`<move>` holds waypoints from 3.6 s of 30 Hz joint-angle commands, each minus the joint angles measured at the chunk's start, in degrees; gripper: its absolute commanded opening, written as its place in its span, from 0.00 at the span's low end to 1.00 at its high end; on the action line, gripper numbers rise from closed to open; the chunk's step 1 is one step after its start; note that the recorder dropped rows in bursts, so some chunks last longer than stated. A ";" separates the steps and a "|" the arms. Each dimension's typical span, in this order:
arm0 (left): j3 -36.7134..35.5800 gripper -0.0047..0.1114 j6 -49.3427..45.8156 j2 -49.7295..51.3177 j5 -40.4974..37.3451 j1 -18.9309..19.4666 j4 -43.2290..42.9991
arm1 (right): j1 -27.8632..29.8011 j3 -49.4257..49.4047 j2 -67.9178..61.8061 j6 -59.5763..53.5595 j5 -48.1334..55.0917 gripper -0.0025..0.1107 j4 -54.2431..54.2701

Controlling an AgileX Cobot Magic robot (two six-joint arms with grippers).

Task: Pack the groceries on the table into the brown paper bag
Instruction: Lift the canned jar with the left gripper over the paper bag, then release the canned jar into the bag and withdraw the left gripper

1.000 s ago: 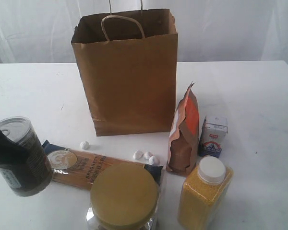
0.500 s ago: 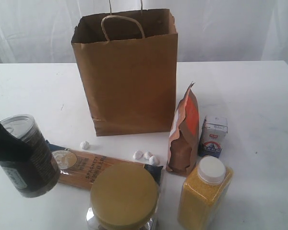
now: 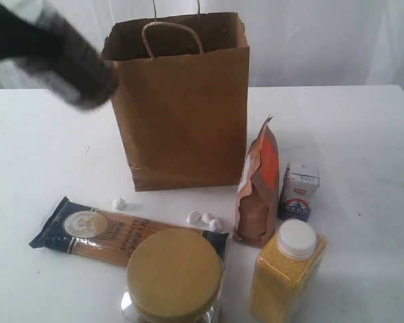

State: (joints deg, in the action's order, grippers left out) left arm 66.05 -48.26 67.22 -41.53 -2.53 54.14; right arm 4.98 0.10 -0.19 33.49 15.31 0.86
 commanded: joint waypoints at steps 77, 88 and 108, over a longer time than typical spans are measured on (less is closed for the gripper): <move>22.72 0.95 -47.39 36.12 -10.29 -5.03 26.91 | 0.24 -0.10 0.19 -0.23 -0.42 0.02 -0.52; 22.72 0.95 -47.39 36.12 -13.37 -5.03 24.68 | 0.24 -0.10 0.19 -0.23 -0.44 0.02 -0.52; 22.72 0.95 -43.38 27.69 -1.47 -1.51 24.68 | 0.24 -0.10 0.19 -0.23 -0.41 0.02 -0.42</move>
State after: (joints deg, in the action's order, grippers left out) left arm 88.41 -91.84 97.83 -46.60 -5.09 77.84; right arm 4.98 0.10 -0.19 33.49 15.31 0.86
